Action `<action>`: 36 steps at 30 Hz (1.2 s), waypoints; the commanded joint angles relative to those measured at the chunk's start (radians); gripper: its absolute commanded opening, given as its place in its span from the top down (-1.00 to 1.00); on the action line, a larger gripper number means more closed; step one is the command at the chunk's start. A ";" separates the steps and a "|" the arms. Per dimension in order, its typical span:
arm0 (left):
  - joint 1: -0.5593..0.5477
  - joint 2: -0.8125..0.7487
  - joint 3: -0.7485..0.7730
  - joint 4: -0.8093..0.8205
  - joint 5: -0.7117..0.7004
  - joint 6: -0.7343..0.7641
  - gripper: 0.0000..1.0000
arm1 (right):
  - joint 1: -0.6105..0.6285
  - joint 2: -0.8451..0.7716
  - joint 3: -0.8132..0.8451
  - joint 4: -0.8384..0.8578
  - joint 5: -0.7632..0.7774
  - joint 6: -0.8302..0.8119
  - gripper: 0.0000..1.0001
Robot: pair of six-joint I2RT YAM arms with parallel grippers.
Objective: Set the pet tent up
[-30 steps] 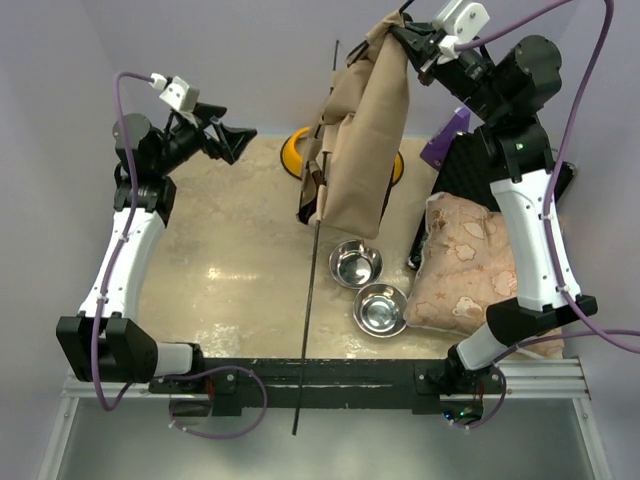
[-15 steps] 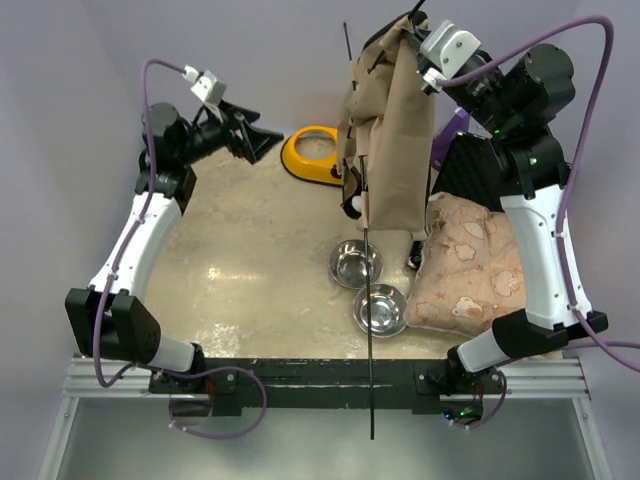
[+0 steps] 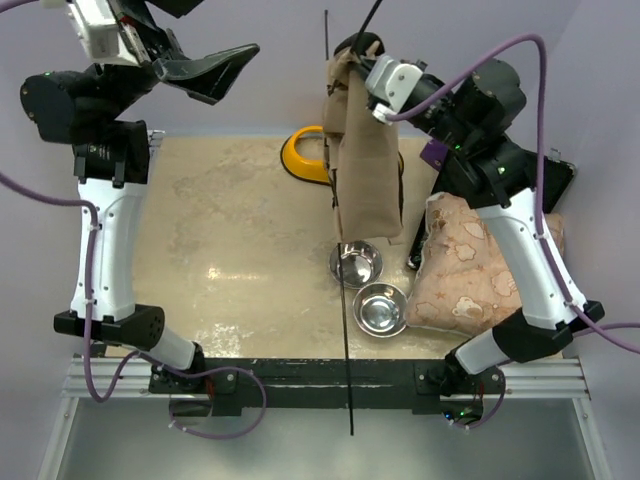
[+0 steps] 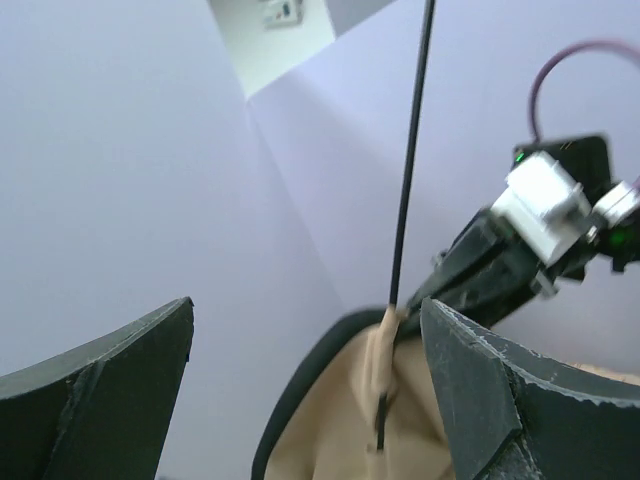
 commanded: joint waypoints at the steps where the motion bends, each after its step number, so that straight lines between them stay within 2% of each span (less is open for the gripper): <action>1: -0.056 0.028 0.104 0.102 0.010 -0.110 -0.99 | 0.084 0.002 0.003 0.075 0.039 -0.015 1.00; 5: -0.112 0.046 0.222 0.055 -0.080 -0.049 -0.99 | 0.150 0.023 -0.003 0.068 0.051 -0.001 1.00; 8: -0.128 0.085 0.327 0.051 -0.083 -0.098 -0.90 | 0.187 0.041 -0.003 0.066 0.060 0.012 1.00; 10: -0.155 0.073 0.324 0.060 -0.083 -0.106 -0.83 | 0.210 0.057 -0.002 0.069 0.065 0.020 1.00; 19: -0.206 0.039 0.316 0.036 -0.108 -0.095 -0.75 | 0.314 0.103 0.007 0.065 0.106 0.032 1.00; 31: -0.215 -0.035 0.301 0.183 -0.063 -0.231 -0.45 | 0.420 0.140 0.013 0.068 0.138 0.065 1.00; 36: -0.214 -0.070 0.272 0.208 -0.045 -0.251 -0.42 | 0.435 0.147 0.024 0.063 0.145 0.066 1.00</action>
